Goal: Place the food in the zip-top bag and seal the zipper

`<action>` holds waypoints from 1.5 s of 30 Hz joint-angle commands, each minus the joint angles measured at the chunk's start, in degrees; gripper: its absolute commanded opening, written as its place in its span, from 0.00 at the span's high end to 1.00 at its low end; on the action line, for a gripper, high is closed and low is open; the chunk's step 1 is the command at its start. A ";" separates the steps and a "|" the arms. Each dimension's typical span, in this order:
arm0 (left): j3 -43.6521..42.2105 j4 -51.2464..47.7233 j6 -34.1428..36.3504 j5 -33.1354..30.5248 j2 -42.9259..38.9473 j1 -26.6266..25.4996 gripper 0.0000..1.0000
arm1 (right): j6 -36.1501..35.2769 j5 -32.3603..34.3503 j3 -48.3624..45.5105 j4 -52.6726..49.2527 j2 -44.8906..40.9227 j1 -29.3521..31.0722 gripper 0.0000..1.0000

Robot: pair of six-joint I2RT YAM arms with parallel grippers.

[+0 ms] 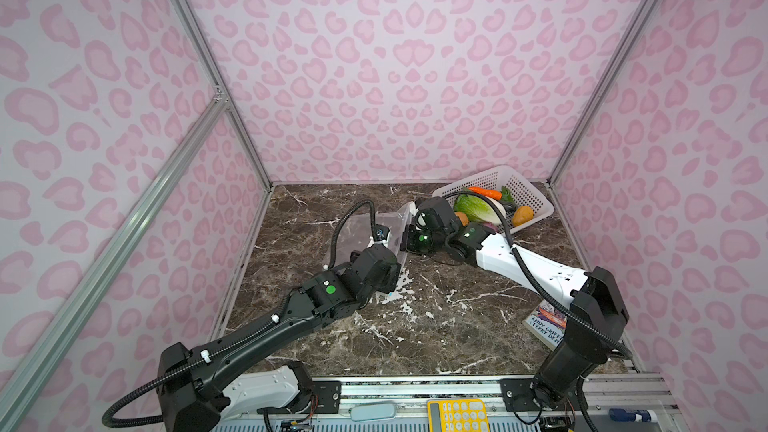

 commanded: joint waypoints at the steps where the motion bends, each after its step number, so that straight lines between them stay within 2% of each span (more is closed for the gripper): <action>1: -0.03 1.48 2.72 -3.94 0.74 -0.01 0.29 | 0.22 0.34 0.46 0.54 0.35 0.04 1.00; 11: 0.30 4.63 3.49 -6.90 5.50 0.57 0.42 | -1.42 0.40 0.97 -0.82 1.50 0.37 1.00; 15: -0.28 8.93 1.96 -0.37 6.57 4.67 0.39 | -2.17 0.22 -1.10 -0.02 0.17 1.21 1.00; 18: 0.85 9.56 2.54 0.79 8.60 6.36 0.36 | -2.69 0.48 -2.96 0.83 -1.19 1.59 1.00; 22: 1.90 10.76 2.86 3.20 10.28 7.35 0.38 | -4.28 0.71 -3.40 0.77 -1.67 2.22 1.00; 23: 2.03 10.96 2.83 3.98 10.56 7.65 0.41 | -4.77 0.70 -3.39 1.02 -1.67 2.37 1.00; 25: 2.19 10.67 2.46 4.97 10.95 8.33 0.57 | -5.43 1.34 -3.39 1.21 -1.60 2.42 1.00; 27: 1.87 9.89 1.85 5.79 10.38 9.13 0.87 | -7.27 2.47 -3.13 0.72 -1.13 2.42 1.00; 28: 1.54 9.62 1.42 5.94 9.73 9.35 0.96 | -8.34 2.88 -2.73 0.11 -0.70 2.30 1.00; 32: -1.02 8.44 -0.32 4.62 4.30 9.76 0.96 | -13.11 0.69 -1.34 -1.78 1.93 -0.22 1.00; 37: -2.97 4.02 -3.91 3.89 -2.54 9.93 0.96 | -19.77 1.28 1.34 -4.61 5.63 -2.55 1.00; 41: -3.32 1.28 -7.52 5.22 -5.55 10.05 0.96 | -20.71 -0.64 4.63 -5.71 10.22 -3.32 1.00; 45: -2.59 -0.10 -9.43 8.22 -4.05 11.54 0.97 | -20.06 -1.83 7.06 -5.41 13.38 -2.94 1.00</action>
